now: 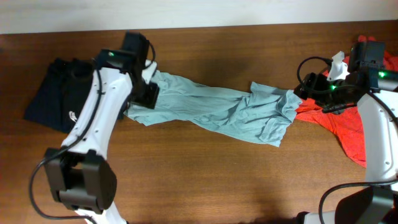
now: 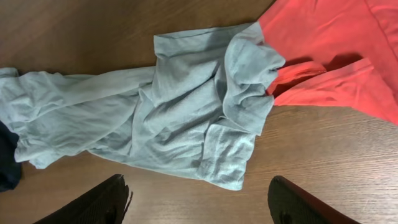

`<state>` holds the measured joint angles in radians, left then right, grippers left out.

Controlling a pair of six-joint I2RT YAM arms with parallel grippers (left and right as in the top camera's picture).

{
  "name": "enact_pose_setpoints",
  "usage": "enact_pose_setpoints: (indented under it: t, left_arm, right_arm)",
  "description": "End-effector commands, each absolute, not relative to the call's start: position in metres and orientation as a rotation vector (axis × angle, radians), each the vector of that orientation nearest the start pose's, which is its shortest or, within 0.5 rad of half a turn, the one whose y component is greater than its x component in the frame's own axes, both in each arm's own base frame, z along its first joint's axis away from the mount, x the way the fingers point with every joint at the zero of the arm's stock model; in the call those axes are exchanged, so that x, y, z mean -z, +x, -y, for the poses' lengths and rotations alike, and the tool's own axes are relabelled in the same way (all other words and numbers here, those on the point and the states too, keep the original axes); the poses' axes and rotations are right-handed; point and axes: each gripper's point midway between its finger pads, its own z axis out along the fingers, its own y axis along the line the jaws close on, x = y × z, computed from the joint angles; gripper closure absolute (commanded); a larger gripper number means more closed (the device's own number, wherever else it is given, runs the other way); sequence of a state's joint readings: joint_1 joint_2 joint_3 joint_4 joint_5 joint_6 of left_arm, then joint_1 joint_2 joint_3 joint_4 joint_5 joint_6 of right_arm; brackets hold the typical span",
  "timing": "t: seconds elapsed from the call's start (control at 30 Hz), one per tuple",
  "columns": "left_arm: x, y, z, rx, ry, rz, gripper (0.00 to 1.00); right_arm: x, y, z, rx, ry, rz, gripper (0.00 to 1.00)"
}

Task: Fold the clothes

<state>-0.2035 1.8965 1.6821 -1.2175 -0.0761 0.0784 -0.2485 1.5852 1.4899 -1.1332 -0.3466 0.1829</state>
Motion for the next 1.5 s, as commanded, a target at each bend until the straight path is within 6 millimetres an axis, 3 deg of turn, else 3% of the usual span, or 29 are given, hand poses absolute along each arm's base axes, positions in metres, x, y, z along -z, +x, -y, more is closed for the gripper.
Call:
enact_pose_setpoints:
  t: [0.0, 0.17, 0.33, 0.6, 0.77, 0.8, 0.97, 1.03, 1.13, 1.2, 1.33, 1.37, 1.47]
  left_arm:
    - [-0.084, 0.373, 0.068, -0.068, 0.435, -3.034, 0.34]
    - [-0.056, 0.382, 0.062, -0.125, 0.463, -2.971, 0.37]
    - [-0.051, 0.4, 0.058, -0.189, 0.469, -2.903, 0.44]
    - [-0.023, 0.38, 0.069, -0.067, 0.54, -3.016, 0.49]
    - [-0.024, 0.385, 0.069, -0.073, 0.585, -2.987, 0.51]
    - [-0.024, 0.388, 0.069, -0.078, 0.583, -2.975, 0.55]
    - [-0.026, 0.401, 0.067, -0.122, 0.567, -2.928, 0.96]
    - [-0.03, 0.402, 0.062, -0.161, 0.563, -2.927, 1.0]
    - [-0.05, 0.407, 0.054, -0.237, 0.548, -2.932, 1.0]
    - [-0.075, 0.415, 0.052, -0.268, 0.487, -2.92, 1.0]
    - [-0.145, 0.435, 0.057, -0.244, 0.429, -2.829, 1.0]
    - [-0.186, 0.445, 0.059, -0.234, 0.409, -2.758, 1.0]
    - [-0.215, 0.45, 0.06, -0.228, 0.396, -2.709, 0.99]
  right_arm:
    - [-0.188, 0.357, 0.032, -0.442, 0.508, -2.718, 0.23]
    - [-0.188, 0.357, 0.032, -0.442, 0.508, -2.719, 0.23]
    - [-0.188, 0.357, 0.032, -0.442, 0.508, -2.719, 0.23]
    - [-0.187, 0.356, 0.032, -0.442, 0.51, -2.721, 0.23]
    - [-0.187, 0.356, 0.032, -0.442, 0.51, -2.721, 0.23]
    - [-0.187, 0.356, 0.032, -0.442, 0.509, -2.722, 0.23]
    - [-0.187, 0.356, 0.032, -0.442, 0.51, -2.722, 0.23]
    - [-0.187, 0.356, 0.032, -0.442, 0.51, -2.723, 0.23]
    - [-0.187, 0.356, 0.032, -0.442, 0.51, -2.722, 0.23]
    - [-0.187, 0.356, 0.032, -0.442, 0.51, -2.722, 0.23]
    - [-0.187, 0.356, 0.032, -0.442, 0.51, -2.722, 0.23]
    - [-0.184, 0.356, 0.032, -0.444, 0.513, -2.729, 0.23]
    - [-0.175, 0.355, 0.032, -0.448, 0.523, -2.752, 0.23]
